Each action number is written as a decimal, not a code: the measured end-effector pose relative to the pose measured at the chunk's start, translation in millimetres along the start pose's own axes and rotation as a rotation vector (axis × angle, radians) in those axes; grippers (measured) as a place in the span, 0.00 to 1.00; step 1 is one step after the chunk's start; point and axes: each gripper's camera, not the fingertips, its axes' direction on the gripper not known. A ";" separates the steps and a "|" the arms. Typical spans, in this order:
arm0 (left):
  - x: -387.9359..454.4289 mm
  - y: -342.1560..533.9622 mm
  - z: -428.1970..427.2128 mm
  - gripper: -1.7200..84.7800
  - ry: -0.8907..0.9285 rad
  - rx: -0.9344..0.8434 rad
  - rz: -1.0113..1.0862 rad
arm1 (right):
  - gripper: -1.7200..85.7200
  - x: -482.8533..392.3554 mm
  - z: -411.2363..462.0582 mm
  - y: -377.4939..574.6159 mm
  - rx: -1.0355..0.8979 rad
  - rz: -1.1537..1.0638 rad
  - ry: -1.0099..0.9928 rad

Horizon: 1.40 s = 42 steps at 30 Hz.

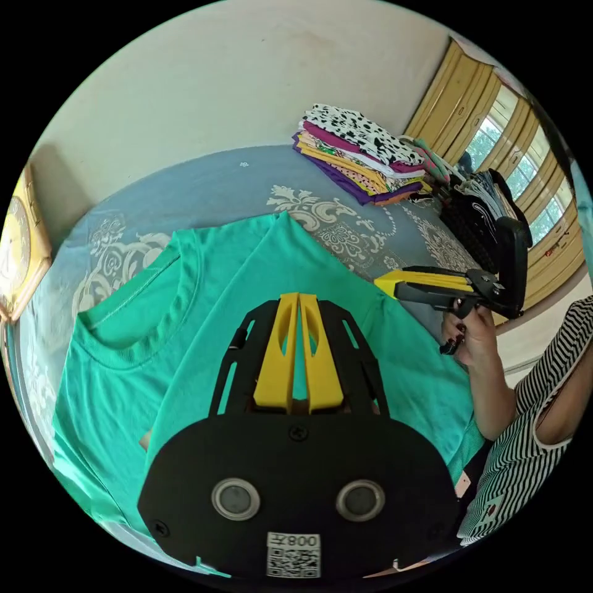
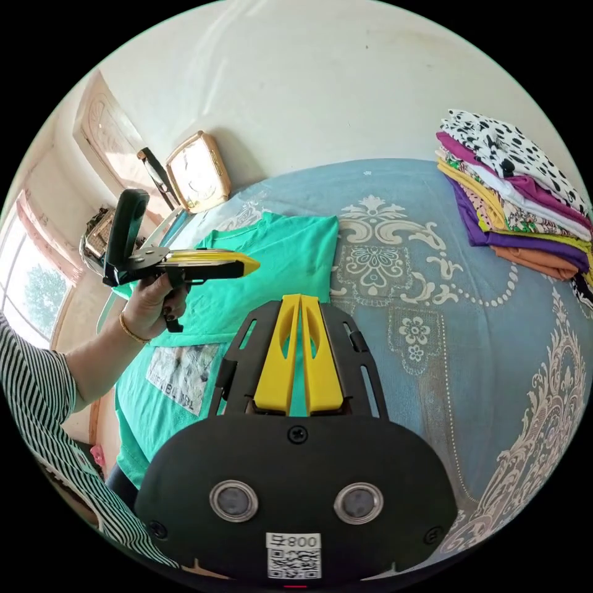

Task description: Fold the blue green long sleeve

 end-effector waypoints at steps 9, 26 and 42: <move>-11.0 66.7 -144.0 0.02 -0.003 0.161 -0.295 | 0.02 -4.9 43.3 12.7 -0.132 -0.078 0.036; -229.0 326.2 -501.3 0.13 -0.247 0.713 -1.366 | 0.02 106.1 25.0 44.9 -0.062 0.154 -0.395; -106.9 160.6 -526.9 0.04 -0.197 0.435 -0.578 | 0.02 76.7 76.3 63.2 -0.173 0.066 -0.488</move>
